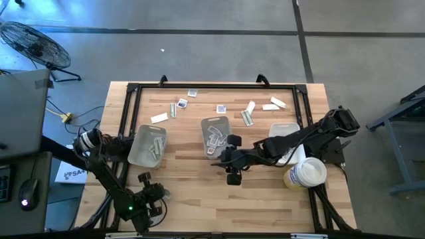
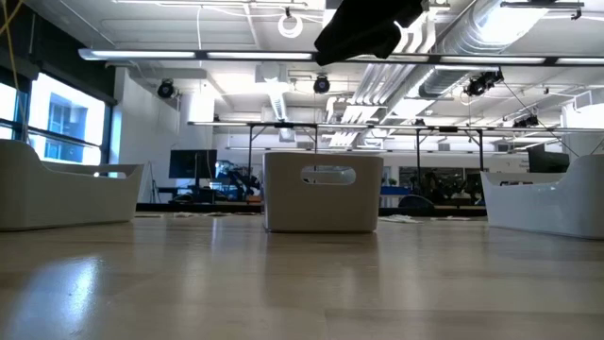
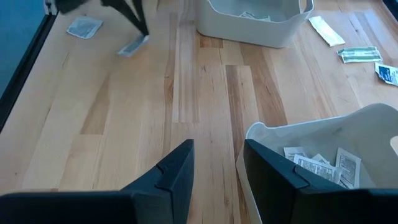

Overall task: Pick & Place First Aid Supplies
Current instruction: Put the ointment pack into the right gray bin

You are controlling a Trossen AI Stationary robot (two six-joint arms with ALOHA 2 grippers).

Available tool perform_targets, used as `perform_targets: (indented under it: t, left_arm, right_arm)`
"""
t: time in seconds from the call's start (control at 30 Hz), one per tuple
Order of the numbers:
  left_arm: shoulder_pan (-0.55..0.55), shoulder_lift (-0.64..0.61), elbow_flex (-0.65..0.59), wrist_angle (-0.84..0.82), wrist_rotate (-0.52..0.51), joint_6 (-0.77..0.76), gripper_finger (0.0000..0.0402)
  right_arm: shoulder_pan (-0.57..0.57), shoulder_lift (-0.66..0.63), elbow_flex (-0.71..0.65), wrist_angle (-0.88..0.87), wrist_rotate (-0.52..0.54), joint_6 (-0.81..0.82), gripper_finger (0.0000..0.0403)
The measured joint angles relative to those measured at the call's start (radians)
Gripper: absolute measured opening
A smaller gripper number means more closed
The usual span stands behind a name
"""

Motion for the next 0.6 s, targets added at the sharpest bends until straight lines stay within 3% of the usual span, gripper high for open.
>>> perform_targets:
  t: [0.1,0.37,0.6]
  left_arm:
    - [0.026,-0.022,0.006,-0.024,-0.020,0.015,0.0000]
    - [0.179,-0.122,0.012,0.053,-0.042,0.246,0.0000]
    - [0.398,-0.224,0.014,0.211,-0.039,0.640,0.0000]
  right_arm:
    - [0.000,0.000,0.000,0.002,0.000,0.000,0.0133]
    - [0.036,0.000,0.000,-0.031,0.007,-0.021,0.0133]
    - [0.112,0.000,0.000,-0.154,0.023,0.042,0.0133]
